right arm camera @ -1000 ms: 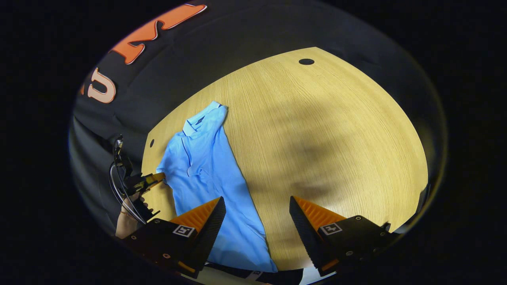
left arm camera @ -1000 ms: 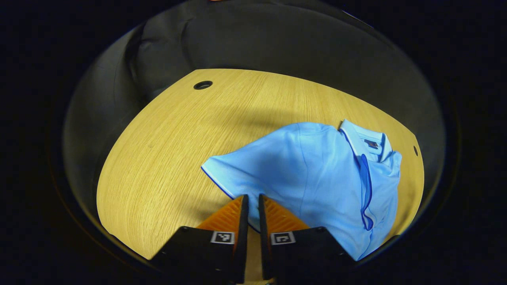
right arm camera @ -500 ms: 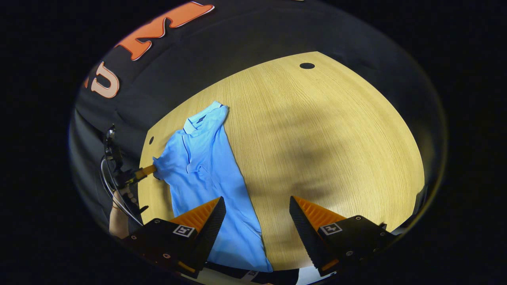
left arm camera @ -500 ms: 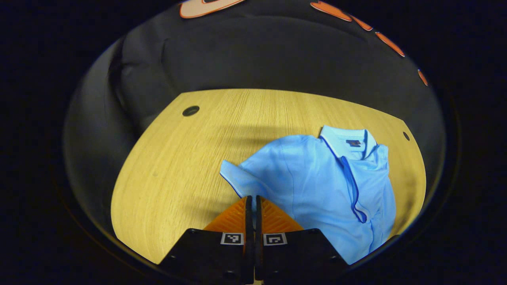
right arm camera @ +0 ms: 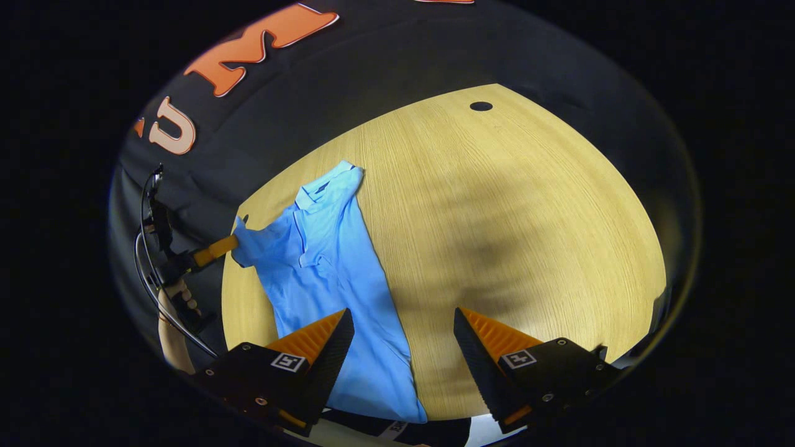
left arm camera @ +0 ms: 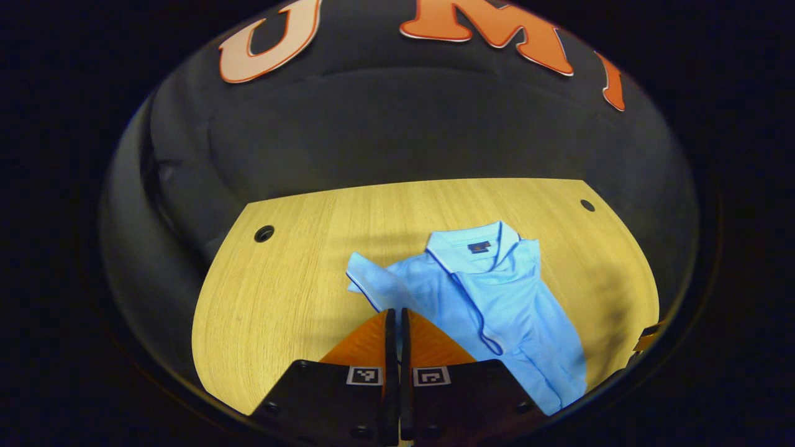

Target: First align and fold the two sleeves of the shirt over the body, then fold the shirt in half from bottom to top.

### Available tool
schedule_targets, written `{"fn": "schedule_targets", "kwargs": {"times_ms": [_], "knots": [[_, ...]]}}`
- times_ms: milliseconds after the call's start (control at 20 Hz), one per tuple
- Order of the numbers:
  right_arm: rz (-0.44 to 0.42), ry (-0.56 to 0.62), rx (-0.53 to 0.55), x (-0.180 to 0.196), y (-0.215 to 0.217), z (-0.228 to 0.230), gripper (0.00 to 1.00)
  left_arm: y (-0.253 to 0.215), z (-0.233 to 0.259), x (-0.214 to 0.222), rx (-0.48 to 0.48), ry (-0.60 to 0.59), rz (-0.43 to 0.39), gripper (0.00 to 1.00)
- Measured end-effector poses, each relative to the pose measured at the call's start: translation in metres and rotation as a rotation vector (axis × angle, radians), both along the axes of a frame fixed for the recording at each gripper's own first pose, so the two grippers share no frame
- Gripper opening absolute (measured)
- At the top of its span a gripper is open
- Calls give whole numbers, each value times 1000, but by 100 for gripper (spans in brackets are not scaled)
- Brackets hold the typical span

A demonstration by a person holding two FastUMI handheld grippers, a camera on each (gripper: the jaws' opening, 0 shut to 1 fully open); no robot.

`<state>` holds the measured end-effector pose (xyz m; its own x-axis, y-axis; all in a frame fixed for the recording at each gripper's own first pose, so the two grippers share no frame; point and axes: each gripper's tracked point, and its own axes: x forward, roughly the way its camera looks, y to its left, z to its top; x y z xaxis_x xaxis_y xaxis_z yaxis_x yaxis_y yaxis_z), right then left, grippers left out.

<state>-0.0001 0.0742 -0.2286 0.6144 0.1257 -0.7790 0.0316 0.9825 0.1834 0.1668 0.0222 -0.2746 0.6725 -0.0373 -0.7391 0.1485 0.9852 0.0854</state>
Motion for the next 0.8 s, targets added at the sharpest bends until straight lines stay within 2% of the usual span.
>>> {"fn": "schedule_targets", "kwargs": {"times_ms": [800], "knots": [[-92,23,37,-30,-47,-11,99,-163,-37,-7,-61,104,-229,4]]}}
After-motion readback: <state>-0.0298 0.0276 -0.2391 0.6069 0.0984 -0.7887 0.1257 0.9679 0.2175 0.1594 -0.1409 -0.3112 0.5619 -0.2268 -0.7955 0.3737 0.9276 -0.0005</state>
